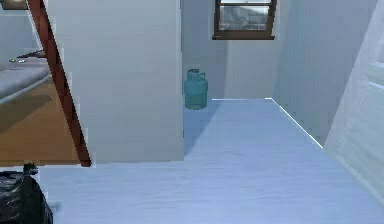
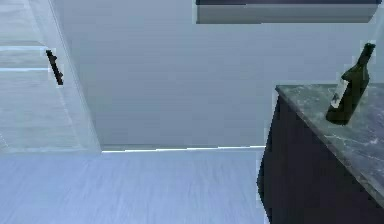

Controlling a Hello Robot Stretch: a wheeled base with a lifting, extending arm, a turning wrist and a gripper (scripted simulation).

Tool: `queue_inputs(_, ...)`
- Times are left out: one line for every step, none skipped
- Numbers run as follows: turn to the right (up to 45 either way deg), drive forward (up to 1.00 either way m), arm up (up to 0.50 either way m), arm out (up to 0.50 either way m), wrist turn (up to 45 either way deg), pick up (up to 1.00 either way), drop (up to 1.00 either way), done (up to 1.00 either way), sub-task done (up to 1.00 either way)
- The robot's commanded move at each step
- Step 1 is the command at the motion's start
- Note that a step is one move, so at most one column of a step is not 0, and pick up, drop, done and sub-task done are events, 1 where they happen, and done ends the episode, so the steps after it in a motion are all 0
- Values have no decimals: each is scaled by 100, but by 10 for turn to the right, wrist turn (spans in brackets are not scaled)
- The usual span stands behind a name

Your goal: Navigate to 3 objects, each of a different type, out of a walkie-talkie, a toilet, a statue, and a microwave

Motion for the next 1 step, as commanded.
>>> queue_inputs(0, 20, 0, 0, 0, 0, 0, 0, 0)
